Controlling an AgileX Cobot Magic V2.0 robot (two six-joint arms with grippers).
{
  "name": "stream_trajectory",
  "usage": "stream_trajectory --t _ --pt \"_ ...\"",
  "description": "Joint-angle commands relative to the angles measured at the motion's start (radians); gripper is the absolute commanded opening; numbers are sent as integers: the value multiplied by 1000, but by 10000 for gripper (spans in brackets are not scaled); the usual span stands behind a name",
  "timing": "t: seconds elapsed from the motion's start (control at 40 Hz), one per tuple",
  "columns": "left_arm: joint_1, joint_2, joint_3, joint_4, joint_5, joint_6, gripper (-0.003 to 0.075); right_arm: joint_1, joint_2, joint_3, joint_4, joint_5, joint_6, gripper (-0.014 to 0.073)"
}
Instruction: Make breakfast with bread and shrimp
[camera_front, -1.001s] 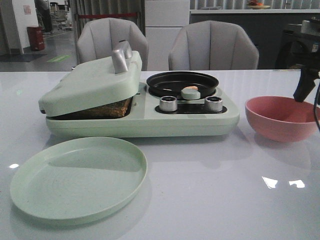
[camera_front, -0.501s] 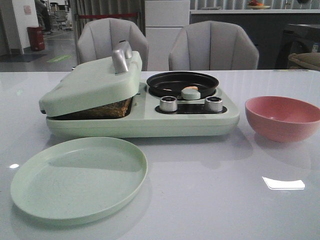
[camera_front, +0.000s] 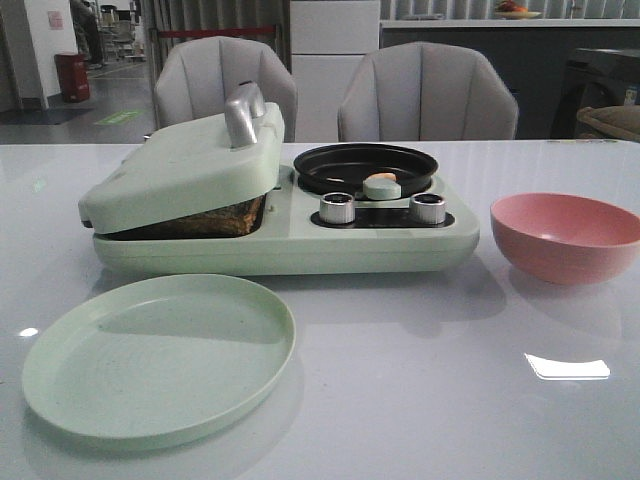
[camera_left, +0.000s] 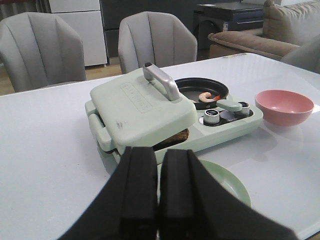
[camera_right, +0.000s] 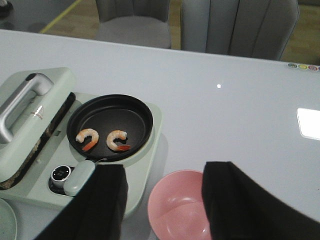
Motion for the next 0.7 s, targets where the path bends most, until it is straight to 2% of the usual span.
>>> stream_trajectory --t 0.0,0.15,0.3,0.68 --pt "-2 3 -25 -16 -80 -8 112 38 -107 86 16 -203 -14 454" --pt "-2 3 -25 -16 -80 -8 112 124 -285 252 -1 -319 -14 454" --pt "-2 3 -25 -16 -80 -8 112 178 -449 401 -9 -369 -14 454" --pt "-2 3 -25 -16 -80 -8 112 186 -747 635 -7 -371 -10 454"
